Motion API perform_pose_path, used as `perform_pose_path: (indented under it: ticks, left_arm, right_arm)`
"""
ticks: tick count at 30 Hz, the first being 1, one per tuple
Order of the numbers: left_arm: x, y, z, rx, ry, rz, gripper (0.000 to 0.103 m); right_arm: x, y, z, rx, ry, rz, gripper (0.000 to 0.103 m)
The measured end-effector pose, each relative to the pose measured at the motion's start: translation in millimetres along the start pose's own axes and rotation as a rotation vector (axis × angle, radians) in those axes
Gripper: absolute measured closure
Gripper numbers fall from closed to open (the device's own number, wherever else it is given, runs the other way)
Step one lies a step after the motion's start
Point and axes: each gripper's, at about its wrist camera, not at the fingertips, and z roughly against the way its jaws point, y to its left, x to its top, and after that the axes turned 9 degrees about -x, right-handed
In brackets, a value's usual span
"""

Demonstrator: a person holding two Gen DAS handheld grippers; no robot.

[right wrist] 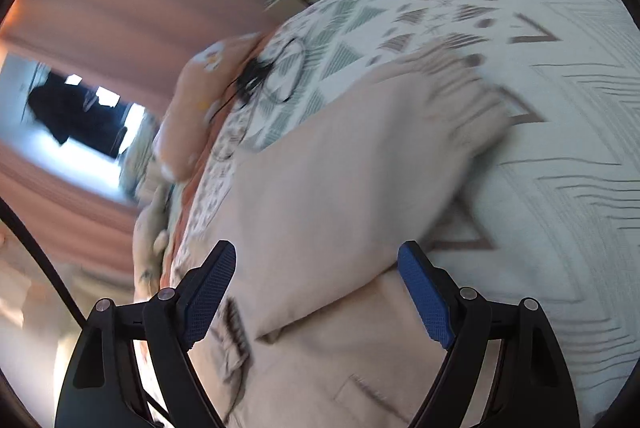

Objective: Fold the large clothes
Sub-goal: 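Fold the jacket's side edge inward toward the zipper with the right gripper, then grasp the elastic sleeve cuff with the right gripper and lay it on the jacket body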

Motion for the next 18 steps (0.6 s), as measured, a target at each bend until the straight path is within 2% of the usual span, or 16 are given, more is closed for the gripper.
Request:
perform_pose_path:
  ticks: [3, 5, 7, 9, 13, 15, 18]
  left_arm:
    - [-0.2, 1.8, -1.4, 0.009, 0.002, 0.003, 0.007]
    - [-0.5, 2.5, -2.7, 0.012, 0.004, 0.005, 0.007]
    - [-1.0, 2.9, -3.5, 0.014, 0.007, 0.004, 0.007]
    - [-1.3, 2.9, -3.2, 0.015, 0.008, 0.001, 0.007]
    - [0.4, 5.2, 0.1, 0.010, -0.004, 0.012, 0.007]
    - [1.0, 7.0, 2.7, 0.007, -0.010, 0.019, 0.007]
    - [3.0, 9.9, 8.3, 0.004, -0.018, 0.030, 0.007]
  right_arm:
    - [11.7, -19.5, -2.5, -0.036, -0.025, -0.055, 0.021]
    - [7.5, -24.5, -10.8, -0.043, -0.027, -0.080, 0.026]
    - [5.0, -40.7, -18.5, -0.041, -0.003, -0.124, 0.043]
    - [2.7, -51.7, -30.7, -0.024, 0.021, -0.193, 0.052]
    - [5.6, -60.3, -32.0, -0.026, -0.017, -0.248, 0.088]
    - [4.3, -59.6, -28.8, -0.023, -0.027, -0.251, 0.098]
    - [-1.6, -44.2, -18.0, 0.008, -0.065, -0.204, 0.100]
